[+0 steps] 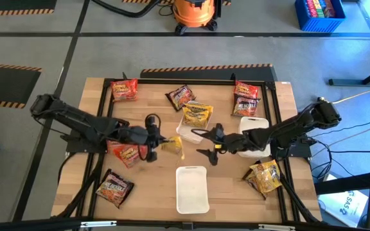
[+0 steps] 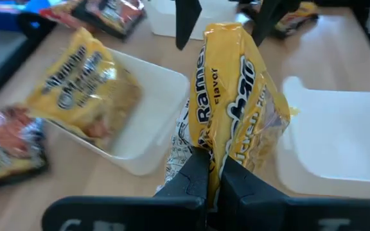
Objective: Sort Maruchan noodles
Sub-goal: Put the left yellow noodle pack in the top left white bin
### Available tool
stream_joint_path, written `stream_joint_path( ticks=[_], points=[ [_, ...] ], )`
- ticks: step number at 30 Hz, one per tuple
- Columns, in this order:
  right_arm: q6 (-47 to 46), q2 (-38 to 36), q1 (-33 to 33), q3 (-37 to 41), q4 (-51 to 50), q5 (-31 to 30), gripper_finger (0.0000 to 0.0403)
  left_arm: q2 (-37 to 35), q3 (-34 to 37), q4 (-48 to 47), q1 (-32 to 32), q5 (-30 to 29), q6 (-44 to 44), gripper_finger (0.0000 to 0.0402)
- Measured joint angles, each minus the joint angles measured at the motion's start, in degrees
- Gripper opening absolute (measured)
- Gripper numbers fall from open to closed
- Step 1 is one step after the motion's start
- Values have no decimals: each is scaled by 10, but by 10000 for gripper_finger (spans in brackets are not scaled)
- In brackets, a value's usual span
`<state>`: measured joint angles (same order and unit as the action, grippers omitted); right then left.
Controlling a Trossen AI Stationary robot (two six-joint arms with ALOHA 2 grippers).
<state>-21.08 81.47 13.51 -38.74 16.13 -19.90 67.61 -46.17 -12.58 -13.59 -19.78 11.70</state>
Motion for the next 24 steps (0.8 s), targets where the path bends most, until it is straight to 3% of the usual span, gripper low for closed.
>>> stream_joint_path(
  ticks=[12,18,24],
  points=[
    [104,-100,-111,0,-163,15,303,25,-43,11,156,71,-151,0],
    [90,-90,-137,13,-254,21,272,78,-47,47,202,118,-195,0],
    [74,-53,-162,49,-247,24,211,136,-46,74,225,117,-216,0]
  ],
)
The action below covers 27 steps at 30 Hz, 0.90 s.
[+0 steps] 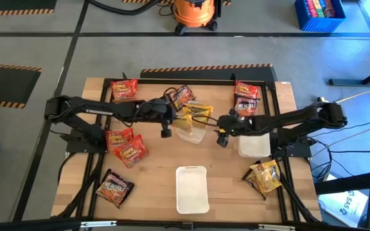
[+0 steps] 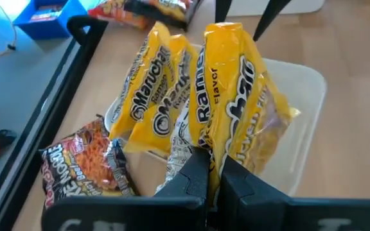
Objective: Sort Maruchan noodles
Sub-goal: Put the left yellow noodle pack in the top left white bin
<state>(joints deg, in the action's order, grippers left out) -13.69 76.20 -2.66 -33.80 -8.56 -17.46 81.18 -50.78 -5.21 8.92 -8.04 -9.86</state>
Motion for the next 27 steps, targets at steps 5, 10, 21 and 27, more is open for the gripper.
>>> stream_joint_path(
  ticks=[5,10,21,27],
  points=[
    [9,44,-28,4,63,20,149,25,0,54,1,4,-13,0],
    [35,78,-51,5,108,25,104,30,0,48,1,19,-9,0],
    [79,84,-64,5,178,23,81,30,0,50,-25,61,48,0],
    [97,84,-64,5,205,26,81,25,1,51,-31,39,52,0]
  ],
)
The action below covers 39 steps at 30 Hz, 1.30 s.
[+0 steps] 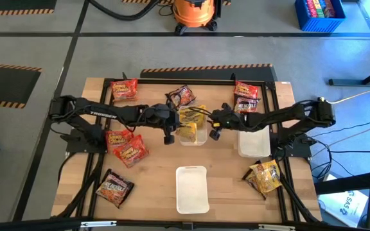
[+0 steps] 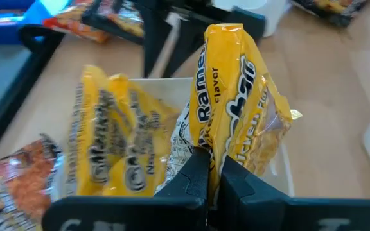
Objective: Sort Maruchan noodles
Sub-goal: Put the left yellow noodle pack in the top left white bin
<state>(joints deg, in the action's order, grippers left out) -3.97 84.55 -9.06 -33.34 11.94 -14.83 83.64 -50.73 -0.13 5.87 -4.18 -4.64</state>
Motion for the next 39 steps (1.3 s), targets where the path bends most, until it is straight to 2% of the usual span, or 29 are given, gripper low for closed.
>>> stream_joint_path(
  ticks=[4,8,13,19,21,24,29,32,36,39],
  points=[
    [0,-15,0,-4,-18,1,81,-11,-21,-10,-4,-28,0,0],
    [-1,-51,0,-32,-98,9,81,-15,-64,-16,-5,-34,0,0],
    [0,-119,1,-71,-194,45,81,-15,-97,-65,-4,-103,-14,0],
    [-33,-192,1,-73,-164,90,92,-14,-99,-68,-4,-129,-13,0],
    [-52,-195,1,-74,-138,125,116,-9,-99,-69,-4,-129,-10,0],
    [-68,-177,1,-74,-81,154,173,-9,-99,-66,-4,-131,-10,0],
    [-102,-122,1,-74,-1,160,289,-9,-99,-67,-4,-132,-4,0],
    [-110,-91,1,-73,31,169,343,-9,-99,-69,-4,-137,-4,0],
    [-112,-57,1,-73,77,173,387,-9,-99,-65,-4,-140,-2,0],
    [-112,-36,1,-73,103,160,397,-9,-99,-61,-4,-134,0,0]
  ],
)
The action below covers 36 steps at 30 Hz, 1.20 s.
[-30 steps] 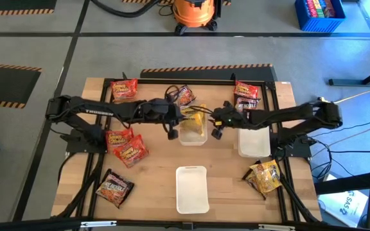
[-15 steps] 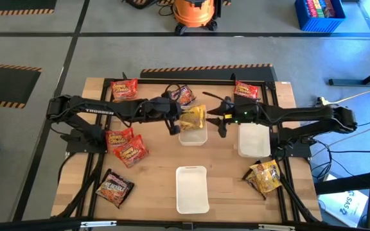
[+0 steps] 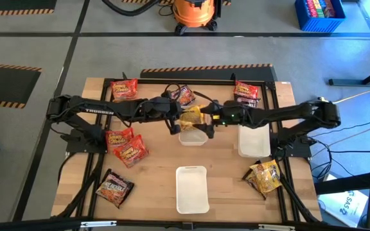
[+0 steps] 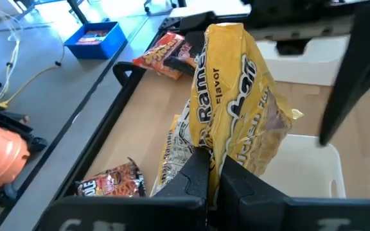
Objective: Sort Maruchan noodles
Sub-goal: Put the left yellow noodle pack in the top left white bin
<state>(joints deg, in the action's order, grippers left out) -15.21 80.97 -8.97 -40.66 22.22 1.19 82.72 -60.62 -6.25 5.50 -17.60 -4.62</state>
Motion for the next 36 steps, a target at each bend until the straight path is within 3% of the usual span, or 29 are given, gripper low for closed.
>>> stream_joint_path(
  ticks=[6,20,25,29,36],
  points=[
    [5,22,-1,0,32,-10,357,0,0,8,0,33,11,0],
    [38,43,0,0,49,-5,147,0,0,16,-3,37,15,2],
    [52,43,0,0,45,-1,147,-1,0,13,-2,76,16,40],
    [52,43,0,0,43,11,159,-3,0,9,-2,100,36,89],
    [65,43,-1,0,28,9,138,-32,-18,-46,-4,110,61,181]
  ],
)
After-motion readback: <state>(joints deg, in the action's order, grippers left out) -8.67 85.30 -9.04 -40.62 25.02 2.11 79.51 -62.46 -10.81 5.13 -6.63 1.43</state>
